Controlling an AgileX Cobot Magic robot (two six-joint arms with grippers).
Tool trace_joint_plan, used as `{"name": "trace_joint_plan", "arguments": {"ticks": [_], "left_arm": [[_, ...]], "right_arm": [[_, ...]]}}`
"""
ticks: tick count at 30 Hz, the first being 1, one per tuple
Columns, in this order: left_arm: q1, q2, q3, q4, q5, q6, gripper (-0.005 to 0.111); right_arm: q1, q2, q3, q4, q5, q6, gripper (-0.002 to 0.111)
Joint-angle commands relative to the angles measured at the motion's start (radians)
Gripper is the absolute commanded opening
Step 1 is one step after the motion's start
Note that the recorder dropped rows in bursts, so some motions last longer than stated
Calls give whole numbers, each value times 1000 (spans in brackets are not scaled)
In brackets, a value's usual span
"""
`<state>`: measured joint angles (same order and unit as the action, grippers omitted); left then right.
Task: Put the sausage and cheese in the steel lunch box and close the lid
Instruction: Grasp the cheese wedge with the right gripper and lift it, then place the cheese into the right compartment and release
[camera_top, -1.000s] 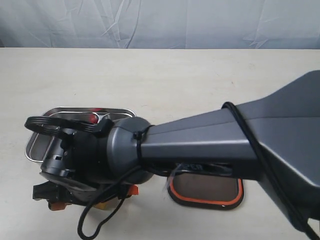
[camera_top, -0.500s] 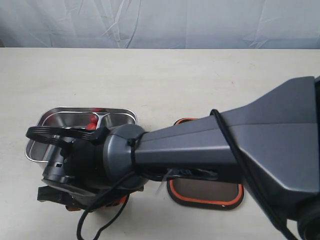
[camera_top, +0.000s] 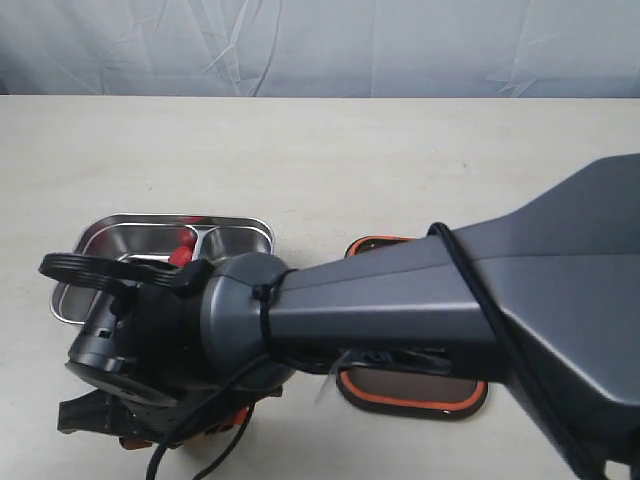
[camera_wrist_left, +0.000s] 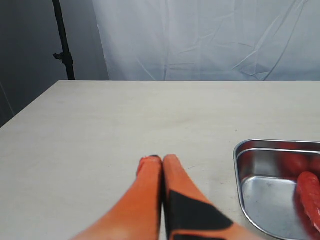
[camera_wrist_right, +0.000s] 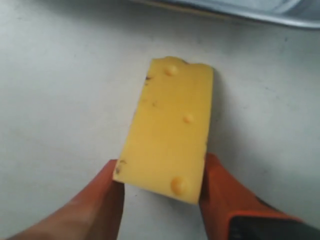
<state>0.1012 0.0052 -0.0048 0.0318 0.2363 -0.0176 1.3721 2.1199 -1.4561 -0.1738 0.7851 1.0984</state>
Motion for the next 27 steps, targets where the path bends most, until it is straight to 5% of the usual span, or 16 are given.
{"name": "trace_joint_plan", "arguments": {"ticks": [1,11,27], "left_arm": [[-5,-5,5,0,-3,0,0],[-5,-5,5,0,-3,0,0],[-5,-5,5,0,-3,0,0]], "right_arm": [[13,-57,1,-46,9,-8,-1],[13,-120,1,-124,22,-8,-1],[6,-155,1,-541,110,171,-1]]}}
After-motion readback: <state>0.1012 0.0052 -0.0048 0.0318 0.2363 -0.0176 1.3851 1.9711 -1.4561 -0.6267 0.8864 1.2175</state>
